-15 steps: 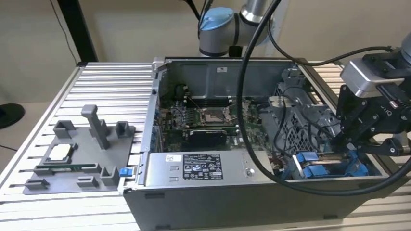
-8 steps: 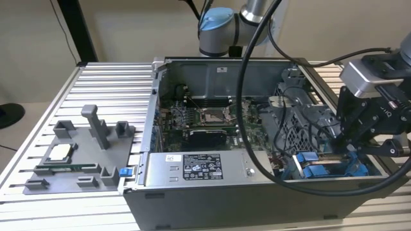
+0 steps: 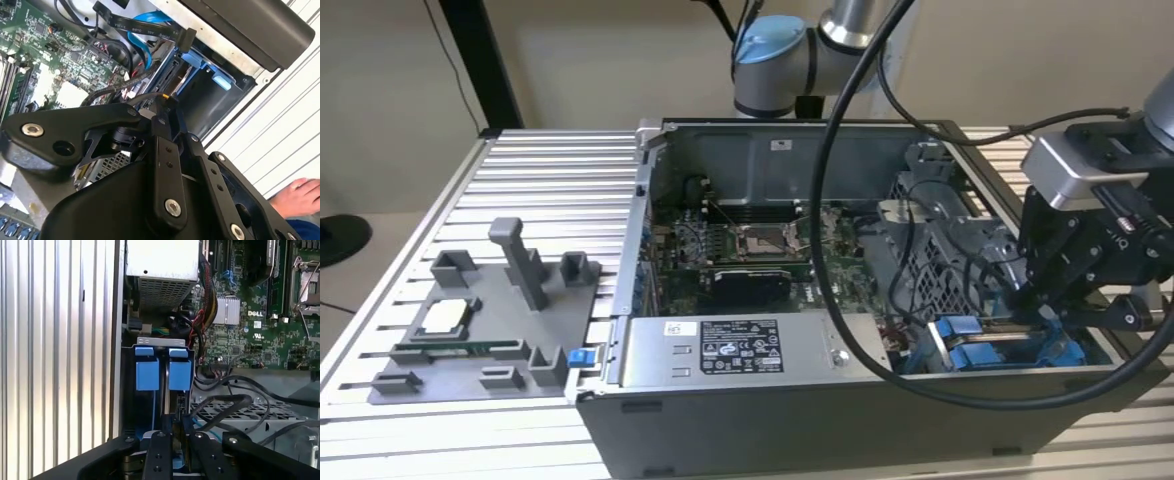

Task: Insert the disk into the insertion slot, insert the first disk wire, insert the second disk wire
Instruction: 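Insert the first disk wire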

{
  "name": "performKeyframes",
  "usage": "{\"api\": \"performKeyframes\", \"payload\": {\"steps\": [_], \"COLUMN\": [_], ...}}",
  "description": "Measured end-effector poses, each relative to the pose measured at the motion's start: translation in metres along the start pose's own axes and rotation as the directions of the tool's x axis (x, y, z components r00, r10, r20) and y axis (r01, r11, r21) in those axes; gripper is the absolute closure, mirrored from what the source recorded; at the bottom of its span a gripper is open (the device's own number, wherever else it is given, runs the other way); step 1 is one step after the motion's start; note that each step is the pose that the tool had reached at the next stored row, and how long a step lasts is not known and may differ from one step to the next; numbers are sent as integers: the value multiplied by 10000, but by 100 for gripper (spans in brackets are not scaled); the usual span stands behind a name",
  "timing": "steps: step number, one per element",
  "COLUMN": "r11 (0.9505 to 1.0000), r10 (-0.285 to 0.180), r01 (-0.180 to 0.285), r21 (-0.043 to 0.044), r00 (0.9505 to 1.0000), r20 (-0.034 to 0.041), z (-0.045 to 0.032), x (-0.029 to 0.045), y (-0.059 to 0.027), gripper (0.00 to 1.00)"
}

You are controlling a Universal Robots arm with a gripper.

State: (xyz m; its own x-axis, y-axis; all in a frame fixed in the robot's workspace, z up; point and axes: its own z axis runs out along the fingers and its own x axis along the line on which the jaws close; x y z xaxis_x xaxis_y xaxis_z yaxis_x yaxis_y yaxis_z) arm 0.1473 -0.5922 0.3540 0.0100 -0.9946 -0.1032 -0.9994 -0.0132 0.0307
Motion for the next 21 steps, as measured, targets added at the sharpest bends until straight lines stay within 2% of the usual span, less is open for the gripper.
{"api": "performKeyframes", "payload": {"steps": [3,4,10,15,21], "r11": [9999,9999,9999,9999,9998], "r10": [-10,-11,-13,-15,-15], "r01": [10,11,13,15,15], "r21": [106,118,140,159,173], "r00": [10000,10000,10000,10000,10000], "r20": [0,1,1,-1,-3], "z": [17,19,33,64,107], "x": [-10,-10,-20,-40,-121], "y": [-7,-7,-14,-62,-84], "gripper": [100,100,100,100,100]}}
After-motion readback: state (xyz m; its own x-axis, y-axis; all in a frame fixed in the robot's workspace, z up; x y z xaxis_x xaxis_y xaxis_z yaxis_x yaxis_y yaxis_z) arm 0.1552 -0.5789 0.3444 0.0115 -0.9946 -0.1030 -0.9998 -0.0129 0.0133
